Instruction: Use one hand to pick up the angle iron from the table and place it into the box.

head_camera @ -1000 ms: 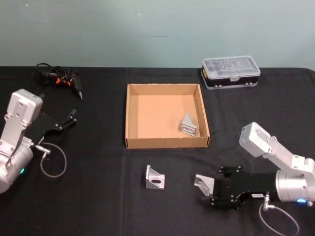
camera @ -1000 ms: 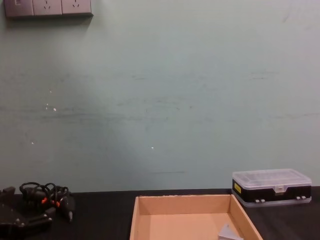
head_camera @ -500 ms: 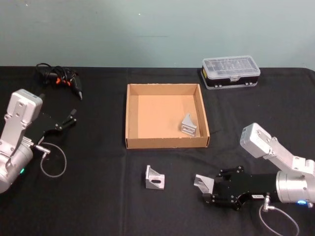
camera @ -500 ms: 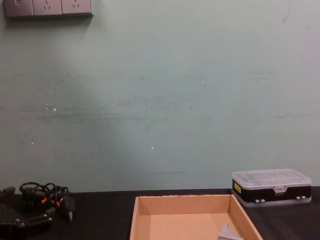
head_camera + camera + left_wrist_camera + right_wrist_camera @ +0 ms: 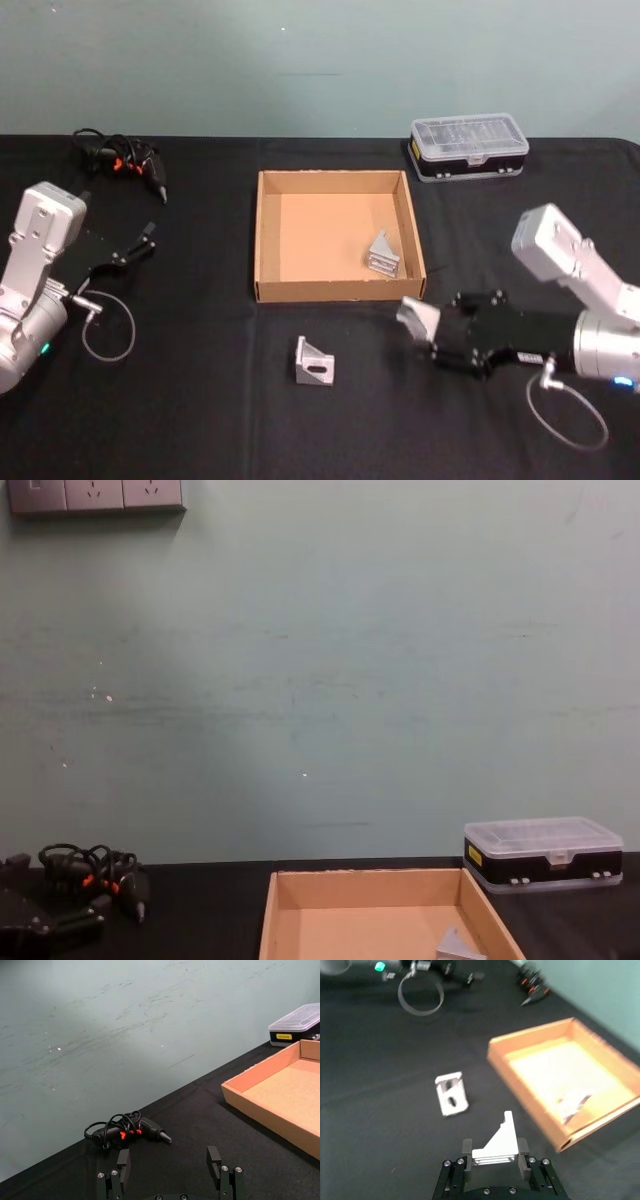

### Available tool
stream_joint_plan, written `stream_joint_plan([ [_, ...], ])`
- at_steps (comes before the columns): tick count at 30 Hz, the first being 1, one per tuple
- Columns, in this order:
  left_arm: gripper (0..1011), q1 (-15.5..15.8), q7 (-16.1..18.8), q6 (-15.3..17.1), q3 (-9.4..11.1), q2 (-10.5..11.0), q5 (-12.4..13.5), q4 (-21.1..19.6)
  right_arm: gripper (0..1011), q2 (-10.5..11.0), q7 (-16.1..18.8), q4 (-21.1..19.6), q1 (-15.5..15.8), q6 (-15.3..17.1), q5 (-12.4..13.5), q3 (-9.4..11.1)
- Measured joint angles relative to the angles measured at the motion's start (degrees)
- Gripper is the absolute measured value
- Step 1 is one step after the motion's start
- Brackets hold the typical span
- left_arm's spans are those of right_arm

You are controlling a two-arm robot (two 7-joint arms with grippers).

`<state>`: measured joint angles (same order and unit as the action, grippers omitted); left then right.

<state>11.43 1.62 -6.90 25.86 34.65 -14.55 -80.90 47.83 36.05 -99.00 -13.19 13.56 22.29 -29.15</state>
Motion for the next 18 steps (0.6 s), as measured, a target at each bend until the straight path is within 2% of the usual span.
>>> stream_joint_plan([
  [3,1000,0.0,0.0,0.0,0.0,0.0,0.0,0.0,530,-0.8,-1.5,-1.0,-0.1,0.4,0.0,0.8],
  [9,1000,0.0,0.0,0.0,0.0,0.0,0.0,0.0,530,-5.0,-4.8,-1.1,-2.1,1.8,-1.1,1.3],
  [13,1000,0.0,0.0,0.0,0.0,0.0,0.0,0.0,530,-8.7,-6.0,0.9,-4.7,2.7,-2.5,0.2],
  [14,1000,0.0,0.0,0.0,0.0,0.0,0.0,0.0,530,-10.3,-6.2,2.2,-6.0,3.0,-3.2,-0.4],
  [18,1000,0.0,0.0,0.0,0.0,0.0,0.0,0.0,530,-13.8,-6.4,5.6,-9.0,3.7,-4.8,-1.9],
])
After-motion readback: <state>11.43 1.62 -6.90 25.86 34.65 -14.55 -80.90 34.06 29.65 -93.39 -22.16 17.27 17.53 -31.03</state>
